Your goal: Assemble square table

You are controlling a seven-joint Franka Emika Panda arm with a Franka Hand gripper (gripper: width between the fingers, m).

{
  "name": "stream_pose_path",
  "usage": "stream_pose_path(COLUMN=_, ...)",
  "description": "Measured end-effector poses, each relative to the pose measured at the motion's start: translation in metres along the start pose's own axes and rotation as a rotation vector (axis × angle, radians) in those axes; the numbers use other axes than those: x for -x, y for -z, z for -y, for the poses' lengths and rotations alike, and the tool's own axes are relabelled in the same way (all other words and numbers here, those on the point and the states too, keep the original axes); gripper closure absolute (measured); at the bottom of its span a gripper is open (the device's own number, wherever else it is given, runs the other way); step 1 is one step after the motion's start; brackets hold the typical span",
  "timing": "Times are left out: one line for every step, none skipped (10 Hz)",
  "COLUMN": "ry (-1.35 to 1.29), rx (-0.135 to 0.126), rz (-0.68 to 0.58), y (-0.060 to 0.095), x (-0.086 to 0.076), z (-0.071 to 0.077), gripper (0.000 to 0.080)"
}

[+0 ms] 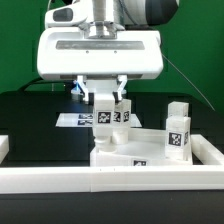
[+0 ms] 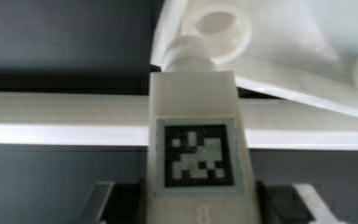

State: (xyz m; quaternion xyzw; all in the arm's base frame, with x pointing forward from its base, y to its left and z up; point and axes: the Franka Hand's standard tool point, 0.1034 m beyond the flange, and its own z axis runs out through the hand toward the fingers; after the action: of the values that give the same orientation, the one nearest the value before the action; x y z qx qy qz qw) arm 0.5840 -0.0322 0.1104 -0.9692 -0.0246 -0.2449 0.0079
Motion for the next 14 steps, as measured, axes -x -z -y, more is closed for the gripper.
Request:
stream_pose_path(ry=-0.001, rx=-0.006, rz=0.008, y=0.0, x=-0.001, z=0.001, gripper=0.0509)
stream_pose_path(ry=-0.001, rx=-0.006, rz=0.009, y=-0.001, x=0.0, z=0.001, gripper=0.0509)
stream_pose_path(ry=-0.002, rx=-0.006, rz=0.01, y=-0.001, x=0.0, z=0.001, gripper=0.0509)
stream_pose_path(ry=-0.002, rx=-0.007, rz=0.012, y=-0.002, x=0.002, z=0.001, gripper=0.0509)
stream_pose_path(ry=-0.008, rx=-0.004, rz=0.015, y=-0.004, x=0.006, z=-0.001, gripper=0.0509)
stream_pose_path(ry=-0.011, rx=-0.006, rz=0.011, y=-0.007, x=0.007, z=0.004, gripper=0.0509)
stream_pose_path(ry=-0.004, rx=-0.006, rz=0.005, y=-0.01, x=0.009, z=0.009, gripper=0.0509)
stream_pose_path(ry=-0.006, rx=-0.003, rz=0.007, y=-0.013, x=0.012, z=0.007, gripper=0.0509)
stream_pose_path(ry=-0.008, rx=-0.004, rz=0.011, y=-0.015, x=0.014, z=0.007, gripper=0.0509)
stream_pose_path(ry=-0.005, rx=-0.006, rz=0.011, y=-0.015, x=0.014, z=0.009, gripper=0.0509)
stream_pose_path(ry=-0.002, rx=-0.002, rz=0.003, y=-0.016, x=0.014, z=0.011, gripper=0.0509)
stream_pose_path(ry=-0.002, rx=0.007, rz=-0.01, y=-0.018, x=0.016, z=0.01, gripper=0.0509)
stream_pose_path(ry=-0.001, rx=0.019, rz=-0.034, y=-0.02, x=0.016, z=0.009, gripper=0.0509)
stream_pose_path(ry=0.0, rx=0.036, rz=-0.064, y=-0.021, x=0.017, z=0.009, gripper=0.0509)
